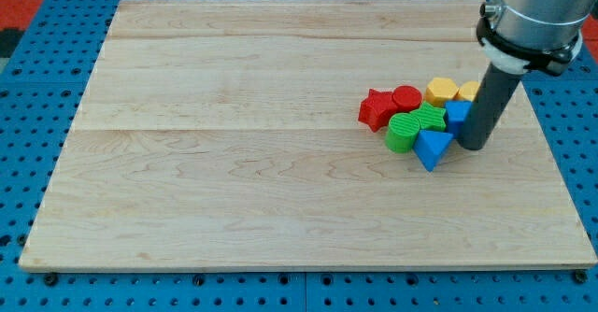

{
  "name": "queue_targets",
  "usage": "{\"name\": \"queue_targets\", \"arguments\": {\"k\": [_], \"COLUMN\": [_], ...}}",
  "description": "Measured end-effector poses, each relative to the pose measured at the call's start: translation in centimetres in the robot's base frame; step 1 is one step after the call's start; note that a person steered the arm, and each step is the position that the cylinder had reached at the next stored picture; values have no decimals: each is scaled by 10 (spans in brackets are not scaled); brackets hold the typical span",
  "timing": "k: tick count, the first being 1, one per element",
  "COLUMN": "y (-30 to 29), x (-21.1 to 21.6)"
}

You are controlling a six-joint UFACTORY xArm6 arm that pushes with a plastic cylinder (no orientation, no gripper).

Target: Separate the red star from the red circle

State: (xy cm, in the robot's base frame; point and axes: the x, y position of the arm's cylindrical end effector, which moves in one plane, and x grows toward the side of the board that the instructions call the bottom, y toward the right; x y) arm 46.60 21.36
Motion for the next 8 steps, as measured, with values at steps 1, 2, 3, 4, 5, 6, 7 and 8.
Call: {"name": "queue_targets", "arguments": {"k": [1,2,3,4,5,6,7,8], "y": [27,29,31,28,-21,-93,-117,-135], "x": [5,-13,-38,-45,-50,-67,-76,-66]}}
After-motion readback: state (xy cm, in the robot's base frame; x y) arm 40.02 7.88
